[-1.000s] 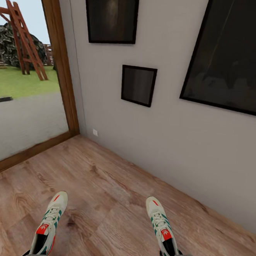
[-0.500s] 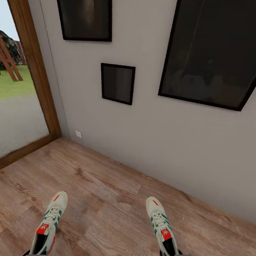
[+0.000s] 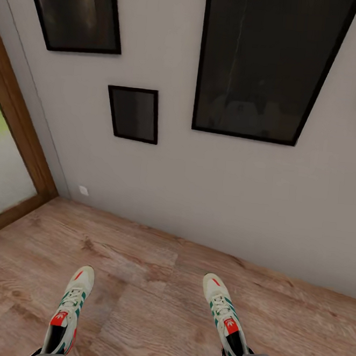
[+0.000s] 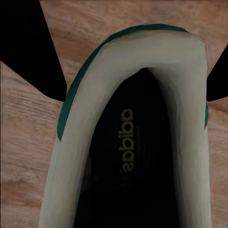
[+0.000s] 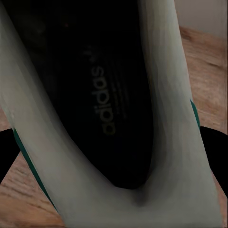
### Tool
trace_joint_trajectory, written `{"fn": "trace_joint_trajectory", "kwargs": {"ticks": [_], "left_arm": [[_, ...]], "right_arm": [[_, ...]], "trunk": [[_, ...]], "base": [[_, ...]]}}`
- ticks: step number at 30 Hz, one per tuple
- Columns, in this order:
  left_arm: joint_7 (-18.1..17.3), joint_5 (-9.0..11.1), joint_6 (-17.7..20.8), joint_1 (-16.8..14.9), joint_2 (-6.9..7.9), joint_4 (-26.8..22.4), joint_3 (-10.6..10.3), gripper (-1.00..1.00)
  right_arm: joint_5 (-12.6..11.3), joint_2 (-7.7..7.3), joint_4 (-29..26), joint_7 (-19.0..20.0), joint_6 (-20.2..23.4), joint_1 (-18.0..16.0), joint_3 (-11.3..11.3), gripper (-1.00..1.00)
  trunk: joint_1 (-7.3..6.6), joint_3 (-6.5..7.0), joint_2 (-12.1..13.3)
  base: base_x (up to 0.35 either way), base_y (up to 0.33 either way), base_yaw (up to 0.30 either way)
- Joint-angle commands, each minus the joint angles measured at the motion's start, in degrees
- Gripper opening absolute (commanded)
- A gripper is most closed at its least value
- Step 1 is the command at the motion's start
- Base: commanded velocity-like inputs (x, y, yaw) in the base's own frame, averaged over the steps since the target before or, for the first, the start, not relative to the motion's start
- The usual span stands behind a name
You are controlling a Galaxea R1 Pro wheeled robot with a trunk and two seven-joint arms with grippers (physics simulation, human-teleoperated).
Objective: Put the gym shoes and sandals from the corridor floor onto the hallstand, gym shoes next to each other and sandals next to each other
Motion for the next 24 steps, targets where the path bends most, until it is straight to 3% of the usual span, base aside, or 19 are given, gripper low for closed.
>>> {"fn": "trace_joint_trajectory", "kwargs": {"ticks": [1, 24], "left_arm": [[-0.33, -0.39, -0.18, -0.03, -0.01, 0.01, 0.52, -1.00], [-0.31, -0.39, -0.18, -0.03, 0.00, 0.01, 0.53, -1.00]], "right_arm": [[0.51, 0.05, 0.04, 0.10, -0.21, -0.04, -0.44, -1.00], [0.51, 0.05, 0.04, 0.12, -0.21, -0.06, -0.44, -1.00]], "trunk": [[-0.01, -0.05, -0.02], [-0.01, -0.05, -0.02]], "base": [[0.000, 0.000, -0.282], [0.000, 0.000, -0.282]]}}
